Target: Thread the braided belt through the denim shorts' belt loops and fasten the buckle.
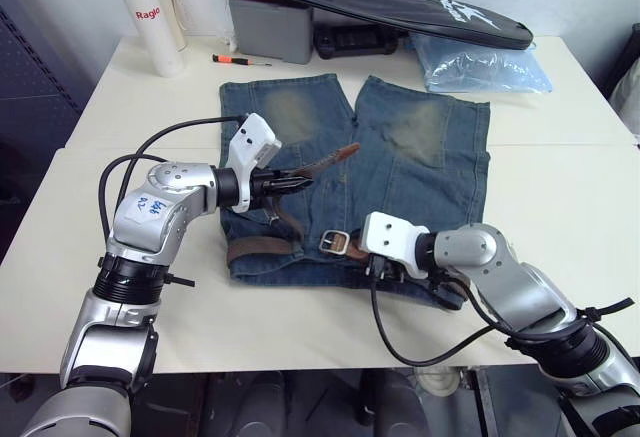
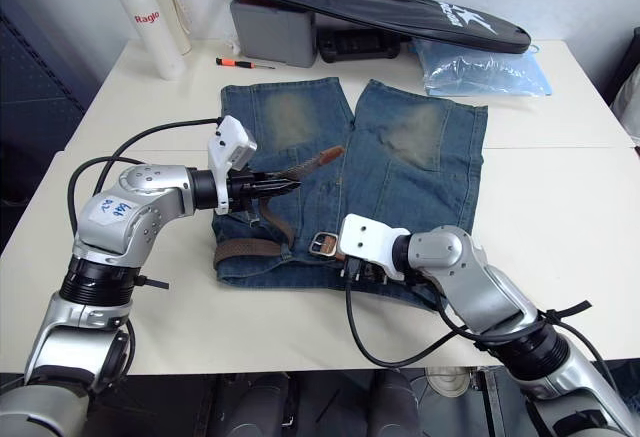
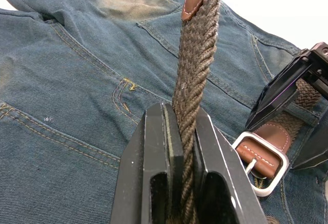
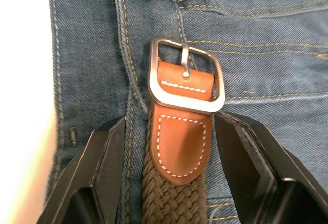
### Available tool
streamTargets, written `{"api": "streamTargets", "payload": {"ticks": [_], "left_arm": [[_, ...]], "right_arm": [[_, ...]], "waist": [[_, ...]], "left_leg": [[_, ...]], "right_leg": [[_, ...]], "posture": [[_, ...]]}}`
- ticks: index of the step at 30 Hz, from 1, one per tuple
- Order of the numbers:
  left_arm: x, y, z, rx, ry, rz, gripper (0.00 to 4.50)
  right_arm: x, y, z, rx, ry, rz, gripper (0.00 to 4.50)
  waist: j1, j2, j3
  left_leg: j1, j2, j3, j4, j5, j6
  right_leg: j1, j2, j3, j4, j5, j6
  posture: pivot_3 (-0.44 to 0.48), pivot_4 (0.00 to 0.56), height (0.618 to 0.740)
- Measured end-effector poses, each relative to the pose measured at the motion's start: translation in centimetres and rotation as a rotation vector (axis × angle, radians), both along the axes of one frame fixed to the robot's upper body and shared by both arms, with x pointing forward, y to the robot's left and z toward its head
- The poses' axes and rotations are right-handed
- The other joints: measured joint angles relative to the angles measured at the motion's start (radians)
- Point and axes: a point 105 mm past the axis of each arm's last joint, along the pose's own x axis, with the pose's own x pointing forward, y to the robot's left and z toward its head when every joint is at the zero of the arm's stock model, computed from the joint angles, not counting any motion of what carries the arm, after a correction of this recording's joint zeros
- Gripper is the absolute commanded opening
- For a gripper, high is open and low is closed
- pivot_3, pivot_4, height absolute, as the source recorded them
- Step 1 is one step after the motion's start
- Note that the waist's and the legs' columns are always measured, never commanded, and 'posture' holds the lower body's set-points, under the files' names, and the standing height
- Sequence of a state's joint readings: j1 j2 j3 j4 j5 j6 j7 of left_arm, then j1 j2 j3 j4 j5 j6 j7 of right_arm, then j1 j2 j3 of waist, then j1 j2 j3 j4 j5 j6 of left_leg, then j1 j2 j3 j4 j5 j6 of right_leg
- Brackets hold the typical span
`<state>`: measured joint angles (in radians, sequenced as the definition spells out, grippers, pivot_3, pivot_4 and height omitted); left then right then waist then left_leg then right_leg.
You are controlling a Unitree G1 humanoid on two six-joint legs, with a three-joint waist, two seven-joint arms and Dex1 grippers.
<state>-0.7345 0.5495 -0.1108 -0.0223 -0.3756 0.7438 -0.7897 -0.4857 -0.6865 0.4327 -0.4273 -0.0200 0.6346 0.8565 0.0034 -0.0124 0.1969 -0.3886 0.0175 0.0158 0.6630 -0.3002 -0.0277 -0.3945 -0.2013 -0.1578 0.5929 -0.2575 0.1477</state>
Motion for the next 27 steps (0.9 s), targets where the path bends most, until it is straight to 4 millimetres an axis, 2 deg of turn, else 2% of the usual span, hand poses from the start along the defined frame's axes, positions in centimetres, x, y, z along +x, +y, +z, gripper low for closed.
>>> {"api": "streamTargets", "payload": {"ticks": [15,18,22,23,27], "left_arm": [[0.2,-0.4,-0.6,0.012,0.011,-0.028,0.0],[0.2,-0.5,-0.5,0.015,0.01,-0.034,0.0],[0.0,-0.7,-0.5,0.019,0.007,-0.052,0.0],[0.0,-0.7,-0.5,0.02,0.006,-0.052,0.0],[0.0,-0.6,-0.5,0.022,0.004,-0.048,0.0]], "right_arm": [[-0.9,-1.1,-0.3,-0.031,-0.029,-0.065,2.95],[-0.8,-0.9,-0.3,-0.013,-0.037,-0.081,2.22],[0.2,-1.2,-0.2,0.007,-0.041,-0.161,0.37],[0.5,-1.3,0.1,0.038,-0.028,-0.192,0.09],[0.8,-1.3,0.3,0.119,0.05,-0.263,0.07]], "waist": [[0.019,0.0,0.0],[0.019,0.0,0.0],[0.018,0.0,0.0],[0.018,0.0,0.0],[0.018,0.0,0.0]], "left_leg": [[0.0,0.0,0.0,0.001,0.0,0.0],[0.0,0.0,0.0,0.001,0.0,0.0],[0.0,0.0,0.0,0.001,0.0,0.0],[0.0,0.0,0.0,0.001,0.0,0.0],[0.0,0.001,0.0,0.001,0.0,0.0]], "right_leg": [[0.0,0.0,0.0,0.0,0.0,0.0],[0.0,0.0,0.0,0.0,0.0,0.0],[0.0,0.0,0.0,0.0,0.0,0.0],[0.0,0.0,0.0,0.0,0.0,0.0],[0.0,0.001,0.0,0.0,0.0,0.0]], "posture": [[0.0,0.15,0.74],[0.0,0.15,0.74],[0.0,0.15,0.74],[0.0,0.15,0.74],[0.0,0.15,0.74]]}}
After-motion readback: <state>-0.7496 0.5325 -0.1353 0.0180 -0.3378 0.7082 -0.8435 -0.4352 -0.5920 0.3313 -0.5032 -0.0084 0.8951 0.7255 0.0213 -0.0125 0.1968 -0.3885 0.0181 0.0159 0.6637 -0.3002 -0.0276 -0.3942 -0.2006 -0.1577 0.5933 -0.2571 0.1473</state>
